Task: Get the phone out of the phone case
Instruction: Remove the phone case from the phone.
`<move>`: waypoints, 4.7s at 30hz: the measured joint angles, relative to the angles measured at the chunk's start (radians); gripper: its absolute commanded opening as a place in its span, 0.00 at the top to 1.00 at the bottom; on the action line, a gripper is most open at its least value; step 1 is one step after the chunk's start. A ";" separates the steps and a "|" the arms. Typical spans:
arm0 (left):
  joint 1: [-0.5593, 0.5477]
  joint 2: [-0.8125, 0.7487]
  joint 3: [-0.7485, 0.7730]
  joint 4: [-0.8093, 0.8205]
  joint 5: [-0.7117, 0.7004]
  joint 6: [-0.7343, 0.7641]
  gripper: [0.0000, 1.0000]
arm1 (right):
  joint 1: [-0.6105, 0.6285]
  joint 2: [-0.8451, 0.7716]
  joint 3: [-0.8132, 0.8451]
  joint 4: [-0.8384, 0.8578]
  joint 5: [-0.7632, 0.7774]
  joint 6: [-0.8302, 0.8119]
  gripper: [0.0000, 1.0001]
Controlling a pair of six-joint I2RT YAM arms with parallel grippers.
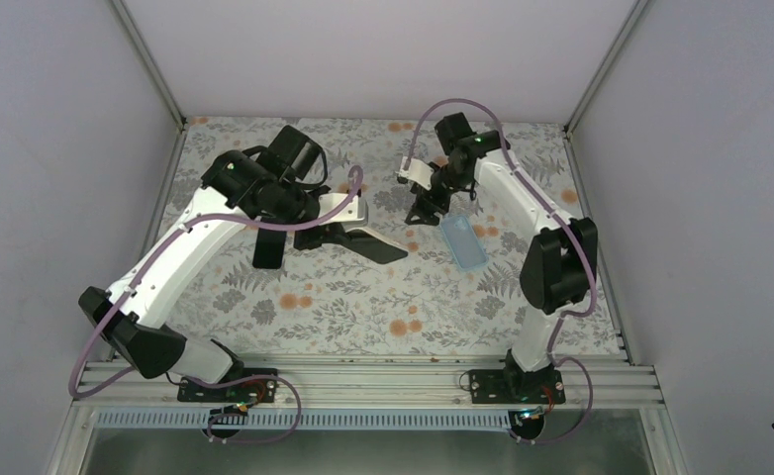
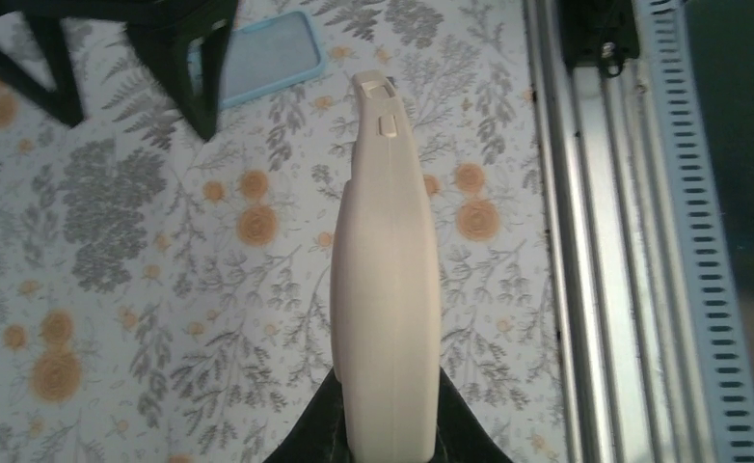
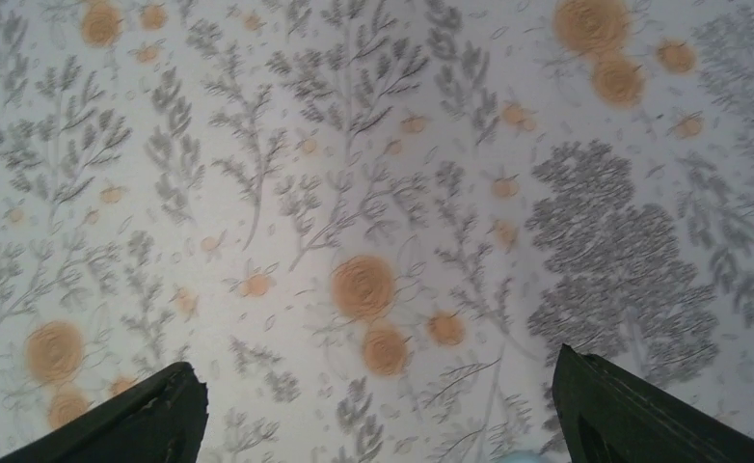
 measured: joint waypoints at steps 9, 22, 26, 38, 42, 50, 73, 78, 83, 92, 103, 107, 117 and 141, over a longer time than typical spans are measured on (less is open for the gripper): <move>0.000 -0.059 -0.113 0.167 -0.067 -0.048 0.98 | -0.004 -0.325 -0.274 -0.008 -0.058 -0.009 0.08; 0.000 -0.060 -0.113 0.230 -0.042 -0.061 0.98 | -0.004 -0.516 -0.422 0.156 -0.152 0.085 0.13; 0.000 -0.060 -0.113 0.229 -0.034 -0.061 0.98 | -0.006 -0.515 -0.431 0.204 -0.148 0.104 0.13; 0.005 -0.062 -0.121 0.230 -0.039 -0.061 0.98 | -0.068 -0.515 -0.426 0.241 -0.156 0.113 0.13; 0.005 -0.063 -0.129 0.232 -0.039 -0.061 0.98 | -0.070 -0.510 -0.421 0.230 -0.180 0.103 0.13; 0.005 -0.063 -0.138 0.232 -0.040 -0.061 0.98 | -0.070 -0.502 -0.420 0.182 -0.224 0.062 0.14; 0.005 -0.062 -0.137 0.233 -0.035 -0.065 0.98 | -0.070 -0.452 -0.421 0.180 -0.275 0.050 0.17; 0.005 -0.058 -0.133 0.232 -0.033 -0.069 0.98 | -0.070 -0.444 -0.421 0.179 -0.280 0.041 0.17; 0.005 -0.056 -0.125 0.232 -0.030 -0.073 0.98 | -0.070 -0.444 -0.421 0.179 -0.285 0.040 0.18; 0.007 -0.054 -0.122 0.227 -0.021 -0.076 0.98 | -0.070 -0.444 -0.423 0.196 -0.284 0.050 0.19; 0.023 -0.042 -0.111 0.214 0.004 -0.068 0.98 | -0.070 -0.442 -0.426 0.257 -0.256 0.113 0.20; 0.029 -0.029 -0.099 0.206 0.014 -0.057 0.98 | -0.069 -0.429 -0.409 0.272 -0.238 0.142 0.20; 0.048 0.010 -0.046 0.173 0.039 -0.051 0.98 | -0.043 -0.365 -0.325 0.267 -0.185 0.178 0.19; 0.052 -0.100 -0.137 0.153 -0.120 -0.096 0.98 | 0.217 -0.076 0.020 -0.057 -0.309 -0.070 0.30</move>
